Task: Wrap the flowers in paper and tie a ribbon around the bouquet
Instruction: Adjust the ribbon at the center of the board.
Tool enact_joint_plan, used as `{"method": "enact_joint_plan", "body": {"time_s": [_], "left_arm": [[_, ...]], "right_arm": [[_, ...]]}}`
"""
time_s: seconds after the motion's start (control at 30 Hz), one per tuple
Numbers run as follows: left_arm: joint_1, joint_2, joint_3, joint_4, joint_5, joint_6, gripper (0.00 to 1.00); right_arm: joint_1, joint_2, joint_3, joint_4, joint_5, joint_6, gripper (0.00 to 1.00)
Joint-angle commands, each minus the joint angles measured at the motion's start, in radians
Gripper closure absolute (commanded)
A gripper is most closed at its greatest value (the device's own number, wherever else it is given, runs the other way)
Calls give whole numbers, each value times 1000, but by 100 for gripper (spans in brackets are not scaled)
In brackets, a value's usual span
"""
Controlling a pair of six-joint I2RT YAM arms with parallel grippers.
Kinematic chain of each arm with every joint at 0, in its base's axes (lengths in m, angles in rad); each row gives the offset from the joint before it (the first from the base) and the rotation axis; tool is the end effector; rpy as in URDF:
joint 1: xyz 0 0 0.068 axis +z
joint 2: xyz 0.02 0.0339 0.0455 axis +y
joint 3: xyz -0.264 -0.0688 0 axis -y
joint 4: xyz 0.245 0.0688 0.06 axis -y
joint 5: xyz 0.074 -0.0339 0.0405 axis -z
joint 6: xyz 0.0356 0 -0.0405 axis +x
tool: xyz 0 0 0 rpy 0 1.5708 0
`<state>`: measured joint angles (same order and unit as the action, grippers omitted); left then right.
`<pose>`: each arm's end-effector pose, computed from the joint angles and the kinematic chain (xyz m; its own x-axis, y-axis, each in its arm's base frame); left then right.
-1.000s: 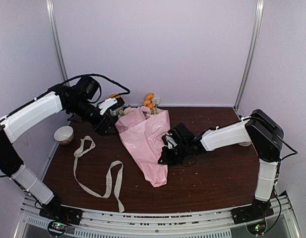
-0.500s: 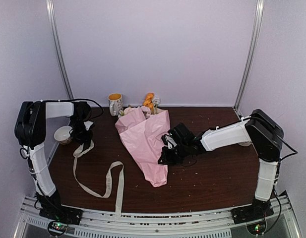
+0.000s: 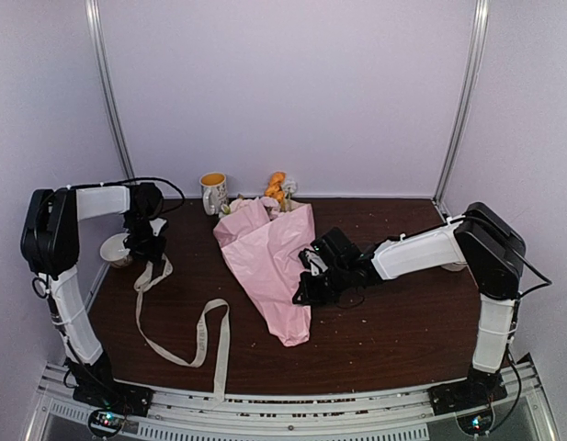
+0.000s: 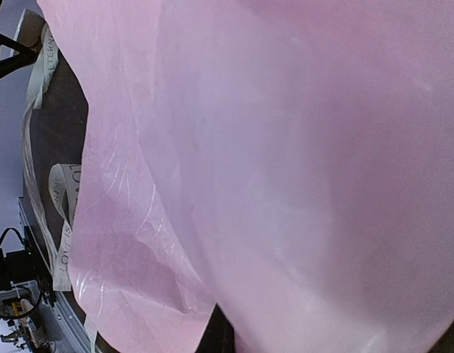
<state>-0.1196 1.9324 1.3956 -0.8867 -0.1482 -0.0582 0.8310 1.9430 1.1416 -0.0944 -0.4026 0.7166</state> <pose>0.3686 -0.0390 0.1787 -0.9861 0.0606 -0.1550 0.0392 0.9898 0.1373 0.2568 0.3021 0.1418 -0.9516 -0.1462 -0.2703 -0.2912 0.7101 0.6411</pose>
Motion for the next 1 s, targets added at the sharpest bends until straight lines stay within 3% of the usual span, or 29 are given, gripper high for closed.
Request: {"method": "enact_joint_plan", "body": {"time_s": [0.0,0.27,0.57,0.77,0.97], "left_arm": [[71,-43,-1,9,36,-1,57],[93,31,-4,-26,160,30,57],[94,36,-7,-41,139,47,100],[92,10,-4,-35,79,46,100],[60,-278,26,49,-10,82,100]], "right_arm": [[4,-9,-5,-56,33,-20,100],[4,-10,-9,-57,33,-20,100],[3,-17,-21,-56,37,-22,100],[3,-19,-21,-52,37,-20,100],[2,-16,-23,-53,38,-19,100]]}}
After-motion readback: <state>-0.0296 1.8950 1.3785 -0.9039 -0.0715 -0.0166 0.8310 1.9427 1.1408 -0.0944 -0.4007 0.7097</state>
